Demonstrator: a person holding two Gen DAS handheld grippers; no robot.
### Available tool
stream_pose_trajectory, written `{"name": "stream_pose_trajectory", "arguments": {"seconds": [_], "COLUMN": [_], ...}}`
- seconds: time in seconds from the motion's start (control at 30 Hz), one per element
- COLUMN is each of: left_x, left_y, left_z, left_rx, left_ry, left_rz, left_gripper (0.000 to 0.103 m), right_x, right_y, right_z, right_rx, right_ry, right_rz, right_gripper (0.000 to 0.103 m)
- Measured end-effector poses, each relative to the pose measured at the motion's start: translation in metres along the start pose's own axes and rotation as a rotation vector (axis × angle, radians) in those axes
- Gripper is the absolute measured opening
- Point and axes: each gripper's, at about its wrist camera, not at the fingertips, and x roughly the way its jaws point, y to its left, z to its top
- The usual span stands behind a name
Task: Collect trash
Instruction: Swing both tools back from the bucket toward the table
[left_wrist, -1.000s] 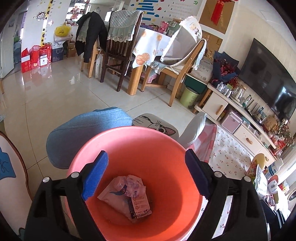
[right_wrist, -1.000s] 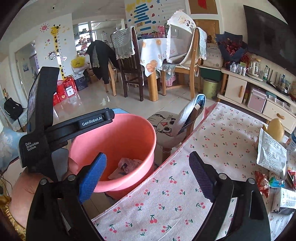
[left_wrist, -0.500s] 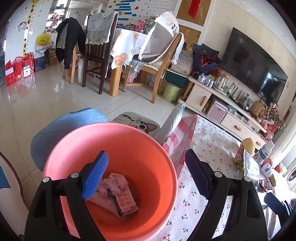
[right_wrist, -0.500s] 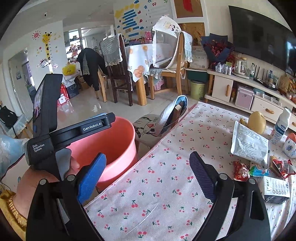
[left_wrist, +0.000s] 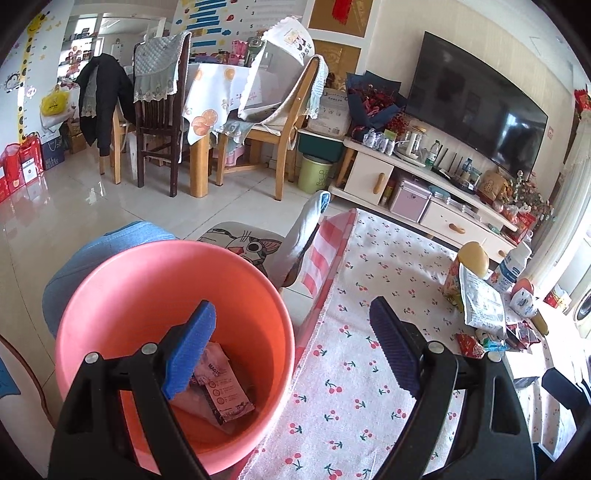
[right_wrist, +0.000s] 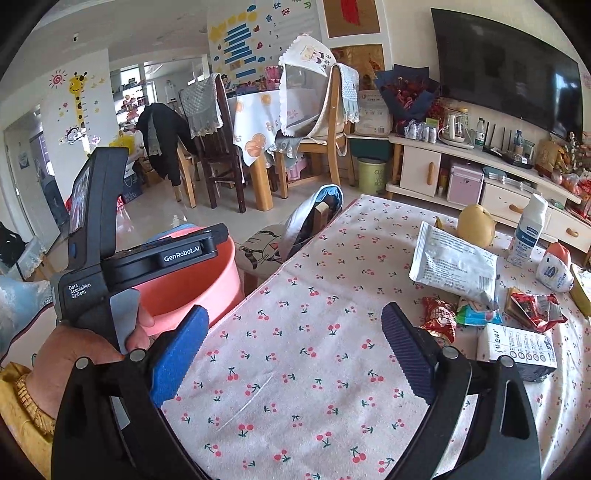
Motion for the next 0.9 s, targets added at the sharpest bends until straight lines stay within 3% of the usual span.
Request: {"name": "stream_pose_trajectory", "arguments": {"seconds": [0.9], "left_x": [-0.003], "left_y": [-0.1], "left_z": [-0.029], "left_rx": [0.242], "left_ry": [0.005], "left_rz": [-0.073], "left_gripper": [0.086], "right_x": [-0.075], "right_y": [-0.113], "right_z": [-0.013], "right_rx": [0.189], "right_ry": [-0.123], "right_rz": [-0.112], "right_gripper": [0.094]}}
